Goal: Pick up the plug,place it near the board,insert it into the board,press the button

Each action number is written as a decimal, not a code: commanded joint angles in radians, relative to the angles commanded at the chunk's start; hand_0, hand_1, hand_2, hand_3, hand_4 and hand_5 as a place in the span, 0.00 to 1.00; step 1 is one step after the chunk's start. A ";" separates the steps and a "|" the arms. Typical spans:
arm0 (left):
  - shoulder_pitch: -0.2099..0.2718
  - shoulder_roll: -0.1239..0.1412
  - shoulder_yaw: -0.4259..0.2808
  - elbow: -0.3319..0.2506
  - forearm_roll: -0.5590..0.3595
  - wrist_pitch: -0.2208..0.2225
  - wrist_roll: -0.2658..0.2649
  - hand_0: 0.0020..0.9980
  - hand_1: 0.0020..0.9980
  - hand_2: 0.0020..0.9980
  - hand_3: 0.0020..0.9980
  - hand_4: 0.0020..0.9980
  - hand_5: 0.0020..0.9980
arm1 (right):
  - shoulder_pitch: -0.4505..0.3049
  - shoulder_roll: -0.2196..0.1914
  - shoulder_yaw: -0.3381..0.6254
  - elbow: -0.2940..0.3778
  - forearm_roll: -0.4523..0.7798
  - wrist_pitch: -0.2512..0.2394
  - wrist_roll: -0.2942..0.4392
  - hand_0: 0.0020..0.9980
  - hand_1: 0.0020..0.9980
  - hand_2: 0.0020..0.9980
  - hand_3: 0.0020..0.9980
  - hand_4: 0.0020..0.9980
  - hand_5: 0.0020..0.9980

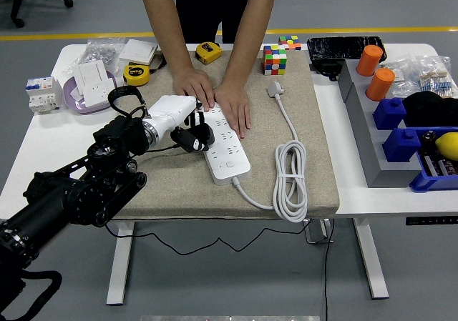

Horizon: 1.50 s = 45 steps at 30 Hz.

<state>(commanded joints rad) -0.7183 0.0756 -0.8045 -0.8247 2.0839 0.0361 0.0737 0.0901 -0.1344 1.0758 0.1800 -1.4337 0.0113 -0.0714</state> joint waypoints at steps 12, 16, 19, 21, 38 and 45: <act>-0.005 -0.001 0.014 -0.006 -0.008 -0.011 0.000 0.41 0.45 0.39 0.40 0.56 0.12 | -0.002 -0.001 -0.007 0.000 0.004 0.000 0.001 0.81 0.72 0.69 0.61 0.89 0.58; -0.005 0.000 0.012 -0.006 -0.022 -0.019 0.000 0.42 0.48 0.44 0.45 0.66 0.15 | -0.002 -0.001 -0.004 0.000 0.002 0.001 0.001 0.81 0.72 0.69 0.61 0.89 0.57; -0.004 0.001 0.011 -0.007 -0.038 -0.031 0.001 0.42 0.48 0.44 0.45 0.66 0.15 | -0.003 -0.002 -0.003 0.000 0.001 0.002 0.001 0.81 0.72 0.69 0.61 0.89 0.57; -0.004 0.002 0.011 -0.006 -0.046 -0.038 0.002 0.49 0.57 0.50 0.49 0.93 0.31 | -0.003 -0.002 -0.001 0.000 -0.001 0.002 0.001 0.81 0.72 0.69 0.61 0.89 0.57; -0.002 0.004 -0.004 -0.010 -0.156 -0.050 -0.001 0.85 0.87 0.82 0.82 1.00 0.91 | -0.002 -0.002 0.014 0.000 -0.014 0.006 0.005 0.81 0.72 0.69 0.61 0.89 0.57; 0.027 0.005 -0.066 -0.064 -0.164 -0.036 -0.010 0.90 0.92 0.85 0.86 1.00 1.00 | -0.001 0.001 0.020 0.000 -0.014 0.006 0.005 0.81 0.72 0.70 0.61 0.89 0.57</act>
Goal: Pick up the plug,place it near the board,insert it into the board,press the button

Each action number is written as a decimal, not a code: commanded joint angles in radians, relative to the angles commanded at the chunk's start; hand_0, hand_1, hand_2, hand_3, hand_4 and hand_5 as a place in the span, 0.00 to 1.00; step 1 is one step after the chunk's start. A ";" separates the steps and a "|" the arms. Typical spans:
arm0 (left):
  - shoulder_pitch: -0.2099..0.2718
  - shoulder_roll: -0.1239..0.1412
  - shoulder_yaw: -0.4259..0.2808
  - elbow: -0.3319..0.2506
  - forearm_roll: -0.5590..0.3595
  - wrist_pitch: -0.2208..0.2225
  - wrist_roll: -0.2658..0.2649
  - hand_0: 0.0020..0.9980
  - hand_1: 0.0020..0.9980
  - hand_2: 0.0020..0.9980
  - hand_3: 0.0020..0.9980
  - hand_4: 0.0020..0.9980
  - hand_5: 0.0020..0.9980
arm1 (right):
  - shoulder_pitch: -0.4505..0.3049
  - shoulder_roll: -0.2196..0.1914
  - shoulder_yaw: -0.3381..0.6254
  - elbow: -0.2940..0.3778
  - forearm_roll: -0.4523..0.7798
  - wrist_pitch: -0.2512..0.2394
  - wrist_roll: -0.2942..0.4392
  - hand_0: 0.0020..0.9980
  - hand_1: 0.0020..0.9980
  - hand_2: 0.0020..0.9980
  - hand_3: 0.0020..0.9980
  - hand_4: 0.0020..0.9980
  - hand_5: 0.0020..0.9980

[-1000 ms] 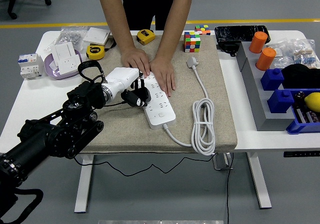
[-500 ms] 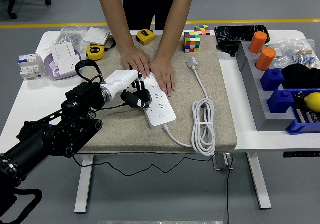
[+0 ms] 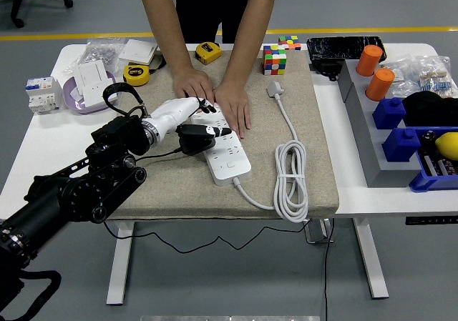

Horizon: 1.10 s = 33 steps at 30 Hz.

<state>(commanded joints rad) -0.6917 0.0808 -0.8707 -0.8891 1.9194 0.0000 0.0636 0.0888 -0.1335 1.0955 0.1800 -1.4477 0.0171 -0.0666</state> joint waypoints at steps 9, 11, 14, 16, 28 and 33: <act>0.193 -0.039 -0.216 -0.247 -0.143 0.231 -0.066 0.92 0.93 0.88 0.85 1.00 1.00 | -0.008 0.007 0.007 0.000 -0.003 -0.002 -0.001 0.81 0.72 0.70 0.61 0.89 0.56; 0.252 -0.051 -0.243 -0.315 -0.198 0.274 -0.084 0.98 0.96 0.93 0.90 1.00 1.00 | -0.010 0.008 0.012 0.000 -0.006 -0.003 -0.002 0.81 0.72 0.70 0.61 0.88 0.56; 0.337 -0.065 -0.262 -0.404 -0.280 0.296 -0.101 0.98 0.96 0.93 0.90 1.00 1.00 | -0.011 0.009 0.010 0.000 -0.003 -0.004 -0.001 0.81 0.72 0.70 0.61 0.88 0.56; 0.388 -0.069 -0.263 -0.454 -0.326 0.269 -0.089 0.98 0.96 0.93 0.90 1.00 1.00 | -0.011 0.010 0.010 0.000 -0.002 -0.004 0.000 0.81 0.72 0.70 0.61 0.88 0.56; 0.422 0.004 -0.178 -0.465 -0.216 0.079 0.072 1.00 1.00 1.00 1.00 1.00 1.00 | -0.012 0.006 0.012 0.000 -0.008 -0.004 0.000 0.81 0.72 0.70 0.61 0.88 0.56; 0.416 0.028 -0.148 -0.455 -0.113 0.068 0.104 1.00 1.00 1.00 1.00 1.00 1.00 | -0.014 0.005 0.010 0.000 -0.007 -0.004 0.000 0.81 0.72 0.70 0.61 0.88 0.56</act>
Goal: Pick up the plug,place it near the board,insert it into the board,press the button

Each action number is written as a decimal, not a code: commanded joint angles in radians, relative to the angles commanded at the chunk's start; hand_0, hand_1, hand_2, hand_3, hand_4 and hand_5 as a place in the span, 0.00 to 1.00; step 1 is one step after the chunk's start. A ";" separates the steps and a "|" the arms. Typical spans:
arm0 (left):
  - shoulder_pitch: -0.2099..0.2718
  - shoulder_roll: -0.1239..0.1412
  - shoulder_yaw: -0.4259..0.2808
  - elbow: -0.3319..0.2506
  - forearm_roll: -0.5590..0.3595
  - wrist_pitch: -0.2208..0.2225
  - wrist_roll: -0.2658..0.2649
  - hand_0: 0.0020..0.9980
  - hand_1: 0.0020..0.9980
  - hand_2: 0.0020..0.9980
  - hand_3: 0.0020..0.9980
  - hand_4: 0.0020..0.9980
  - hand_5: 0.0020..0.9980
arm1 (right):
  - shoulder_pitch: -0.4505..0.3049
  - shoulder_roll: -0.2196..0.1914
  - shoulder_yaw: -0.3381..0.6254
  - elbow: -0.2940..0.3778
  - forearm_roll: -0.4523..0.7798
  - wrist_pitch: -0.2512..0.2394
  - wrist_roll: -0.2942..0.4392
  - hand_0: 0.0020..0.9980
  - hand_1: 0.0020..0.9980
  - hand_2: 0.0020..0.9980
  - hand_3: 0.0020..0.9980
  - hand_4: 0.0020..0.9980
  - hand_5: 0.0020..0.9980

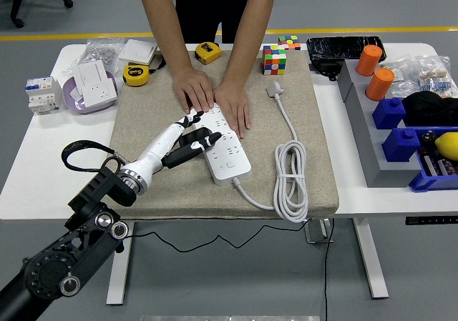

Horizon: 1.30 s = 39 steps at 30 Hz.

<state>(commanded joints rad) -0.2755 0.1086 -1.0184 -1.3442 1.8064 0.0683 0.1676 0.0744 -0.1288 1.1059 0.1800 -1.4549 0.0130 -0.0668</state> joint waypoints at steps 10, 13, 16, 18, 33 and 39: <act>-0.001 0.012 0.039 -0.022 0.055 -0.012 0.027 1.00 1.00 1.00 1.00 1.00 1.00 | -0.002 0.000 -0.007 0.000 0.004 0.000 0.000 0.81 0.72 0.70 0.61 0.88 0.56; -0.001 0.015 0.049 -0.035 0.067 -0.013 0.030 1.00 1.00 1.00 1.00 1.00 1.00 | -0.002 0.000 -0.010 0.000 0.006 0.000 0.001 0.81 0.72 0.70 0.61 0.88 0.56; -0.003 0.014 0.050 -0.035 0.074 -0.014 0.032 1.00 1.00 1.00 1.00 1.00 1.00 | -0.002 0.000 -0.006 0.000 0.003 0.000 0.000 0.81 0.72 0.70 0.61 0.88 0.56; -0.008 0.014 0.052 -0.030 0.077 -0.017 0.034 1.00 1.00 1.00 1.00 1.00 1.00 | -0.002 0.000 -0.006 0.000 0.002 0.000 -0.001 0.81 0.72 0.70 0.61 0.88 0.56; -0.069 0.020 0.113 0.016 0.086 -0.053 0.068 1.00 1.00 0.99 0.99 1.00 1.00 | 0.003 0.000 -0.005 0.000 0.004 0.000 -0.002 0.81 0.72 0.70 0.61 0.88 0.56; -0.100 0.016 0.139 0.021 0.088 -0.054 0.071 1.00 1.00 0.99 0.99 1.00 1.00 | 0.004 -0.001 -0.007 0.000 0.006 0.000 -0.003 0.81 0.72 0.69 0.61 0.88 0.56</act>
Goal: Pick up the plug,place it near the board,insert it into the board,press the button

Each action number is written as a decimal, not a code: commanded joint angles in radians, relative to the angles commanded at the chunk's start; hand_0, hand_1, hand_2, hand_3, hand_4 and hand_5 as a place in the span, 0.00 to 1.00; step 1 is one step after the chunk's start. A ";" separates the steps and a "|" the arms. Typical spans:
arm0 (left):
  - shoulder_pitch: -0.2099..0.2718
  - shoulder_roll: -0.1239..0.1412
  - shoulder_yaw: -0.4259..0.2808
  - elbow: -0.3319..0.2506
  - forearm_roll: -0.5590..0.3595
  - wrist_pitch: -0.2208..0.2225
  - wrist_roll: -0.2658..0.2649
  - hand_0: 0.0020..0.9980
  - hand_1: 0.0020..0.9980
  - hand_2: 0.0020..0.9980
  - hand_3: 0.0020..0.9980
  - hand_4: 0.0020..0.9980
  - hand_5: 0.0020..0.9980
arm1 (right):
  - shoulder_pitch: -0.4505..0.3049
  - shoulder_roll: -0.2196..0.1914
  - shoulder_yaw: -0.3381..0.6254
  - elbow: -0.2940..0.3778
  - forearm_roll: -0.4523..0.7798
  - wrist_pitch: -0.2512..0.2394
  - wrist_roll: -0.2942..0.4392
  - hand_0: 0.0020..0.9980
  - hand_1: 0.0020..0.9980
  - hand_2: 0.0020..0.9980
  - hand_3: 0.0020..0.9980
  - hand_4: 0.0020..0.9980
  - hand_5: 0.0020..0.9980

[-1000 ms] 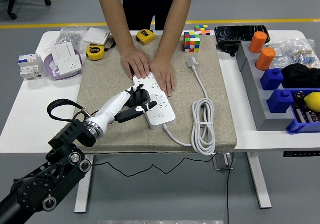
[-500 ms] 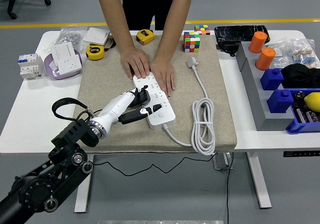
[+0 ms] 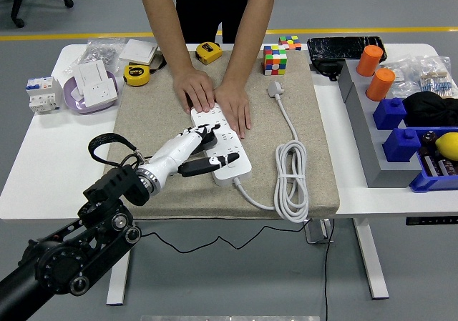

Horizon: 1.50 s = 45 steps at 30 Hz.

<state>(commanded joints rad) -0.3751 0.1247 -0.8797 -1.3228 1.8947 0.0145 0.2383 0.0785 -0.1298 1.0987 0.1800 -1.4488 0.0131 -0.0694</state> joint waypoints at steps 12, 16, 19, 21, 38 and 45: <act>-0.043 0.001 0.022 -0.005 0.005 -0.004 0.004 1.00 1.00 0.98 0.98 1.00 1.00 | 0.006 -0.002 -0.002 0.000 0.005 -0.001 0.001 0.81 0.72 0.70 0.61 0.88 0.56; -0.030 0.003 0.005 -0.033 0.035 0.003 0.009 1.00 1.00 0.98 0.98 1.00 1.00 | 0.004 0.000 0.001 0.000 0.003 -0.001 0.001 0.81 0.72 0.70 0.61 0.88 0.56; -0.018 0.007 -0.008 -0.058 0.064 0.001 0.020 1.00 1.00 0.98 0.98 1.00 1.00 | 0.001 0.000 0.009 0.000 -0.004 0.000 -0.001 0.81 0.72 0.70 0.61 0.89 0.56; -0.011 0.016 -0.015 -0.072 0.085 -0.001 0.028 1.00 1.00 0.98 0.98 1.00 1.00 | -0.002 0.000 0.011 0.000 -0.008 0.000 -0.002 0.81 0.72 0.70 0.61 0.89 0.56; -0.005 0.064 0.030 -0.064 0.070 -0.025 0.043 1.00 0.98 0.93 0.97 1.00 1.00 | 0.000 -0.003 0.003 0.000 -0.001 -0.001 0.000 0.81 0.72 0.69 0.61 0.89 0.56; -0.010 0.058 0.044 -0.052 0.065 -0.028 0.042 1.00 0.98 0.93 0.97 1.00 1.00 | -0.001 -0.004 0.002 0.000 -0.003 0.000 0.000 0.81 0.72 0.69 0.61 0.89 0.56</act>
<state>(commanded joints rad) -0.3847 0.1828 -0.8356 -1.3746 1.9602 -0.0132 0.2804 0.0777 -0.1342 1.1011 0.1800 -1.4523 0.0128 -0.0696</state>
